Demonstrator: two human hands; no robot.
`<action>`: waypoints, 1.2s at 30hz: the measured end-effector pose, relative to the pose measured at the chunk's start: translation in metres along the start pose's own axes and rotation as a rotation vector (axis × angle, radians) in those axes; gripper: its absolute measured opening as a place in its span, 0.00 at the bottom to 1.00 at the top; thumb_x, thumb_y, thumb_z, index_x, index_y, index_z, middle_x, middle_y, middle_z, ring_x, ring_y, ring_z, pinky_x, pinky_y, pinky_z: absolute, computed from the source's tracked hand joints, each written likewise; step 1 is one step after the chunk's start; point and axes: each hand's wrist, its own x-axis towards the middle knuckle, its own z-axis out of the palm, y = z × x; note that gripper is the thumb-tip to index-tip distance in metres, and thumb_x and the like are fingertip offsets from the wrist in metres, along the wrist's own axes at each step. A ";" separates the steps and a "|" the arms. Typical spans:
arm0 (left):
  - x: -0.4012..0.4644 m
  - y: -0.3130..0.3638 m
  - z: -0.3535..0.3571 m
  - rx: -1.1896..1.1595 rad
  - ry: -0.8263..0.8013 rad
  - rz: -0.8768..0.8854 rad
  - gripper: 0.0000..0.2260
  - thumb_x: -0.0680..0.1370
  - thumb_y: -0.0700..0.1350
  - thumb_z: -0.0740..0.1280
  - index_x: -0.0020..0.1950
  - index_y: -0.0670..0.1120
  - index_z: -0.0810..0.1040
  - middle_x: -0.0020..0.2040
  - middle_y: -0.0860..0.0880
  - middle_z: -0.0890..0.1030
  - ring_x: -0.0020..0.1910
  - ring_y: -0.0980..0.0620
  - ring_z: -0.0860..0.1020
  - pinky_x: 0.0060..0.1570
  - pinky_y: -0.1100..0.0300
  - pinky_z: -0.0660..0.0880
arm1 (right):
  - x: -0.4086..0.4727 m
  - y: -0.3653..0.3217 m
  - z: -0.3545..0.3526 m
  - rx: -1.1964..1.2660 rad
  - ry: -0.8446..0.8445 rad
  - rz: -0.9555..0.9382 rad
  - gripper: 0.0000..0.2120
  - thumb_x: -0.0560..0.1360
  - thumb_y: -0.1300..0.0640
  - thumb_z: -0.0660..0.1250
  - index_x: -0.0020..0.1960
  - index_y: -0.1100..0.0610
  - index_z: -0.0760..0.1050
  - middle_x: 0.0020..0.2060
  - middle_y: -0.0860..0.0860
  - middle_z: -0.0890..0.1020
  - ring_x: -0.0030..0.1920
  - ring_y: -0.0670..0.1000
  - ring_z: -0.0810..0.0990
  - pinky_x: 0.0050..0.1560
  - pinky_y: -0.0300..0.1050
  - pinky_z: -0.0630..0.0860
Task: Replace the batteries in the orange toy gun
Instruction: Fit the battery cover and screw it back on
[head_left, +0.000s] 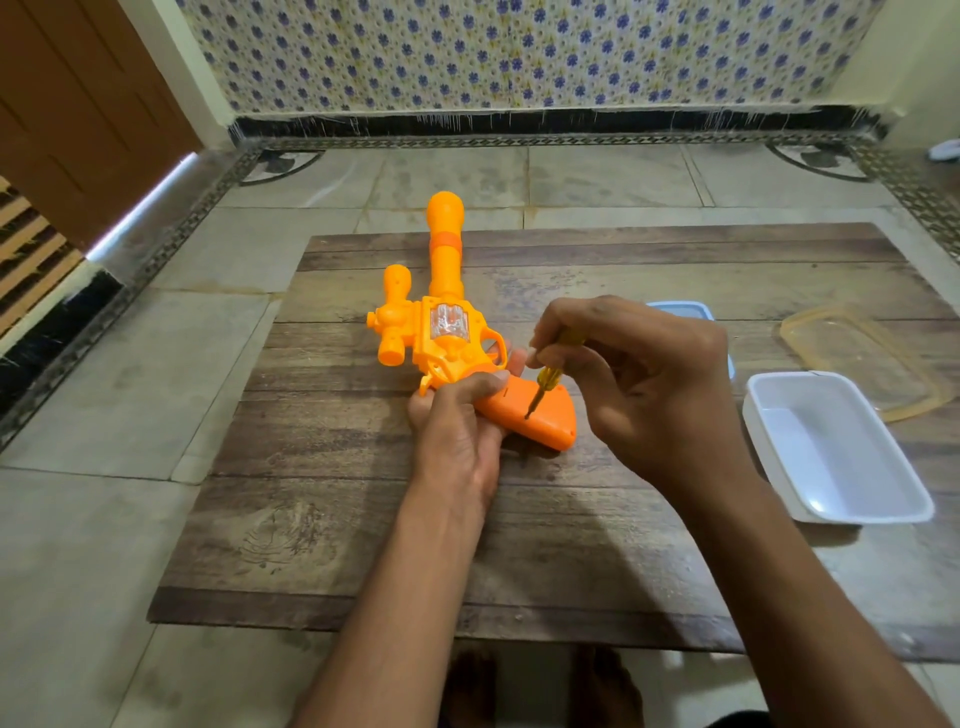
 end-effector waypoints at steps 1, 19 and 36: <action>0.000 0.000 0.000 0.002 0.000 -0.001 0.26 0.72 0.22 0.62 0.70 0.31 0.71 0.61 0.31 0.80 0.42 0.43 0.87 0.43 0.44 0.84 | 0.001 -0.002 0.001 -0.024 0.004 -0.009 0.06 0.74 0.71 0.74 0.48 0.62 0.84 0.40 0.51 0.85 0.39 0.49 0.83 0.39 0.47 0.80; 0.000 -0.004 0.000 0.028 0.019 0.001 0.26 0.72 0.22 0.62 0.70 0.33 0.73 0.59 0.33 0.82 0.44 0.41 0.87 0.55 0.34 0.79 | 0.000 -0.005 0.002 -0.224 0.188 0.029 0.12 0.72 0.54 0.80 0.48 0.60 0.85 0.34 0.52 0.85 0.34 0.51 0.85 0.36 0.49 0.81; -0.001 0.000 0.000 -0.026 0.020 -0.010 0.26 0.73 0.22 0.61 0.71 0.34 0.72 0.63 0.31 0.80 0.42 0.42 0.87 0.48 0.37 0.82 | -0.003 -0.001 0.014 0.086 0.200 0.130 0.07 0.76 0.61 0.76 0.52 0.63 0.84 0.39 0.53 0.87 0.39 0.51 0.88 0.41 0.52 0.84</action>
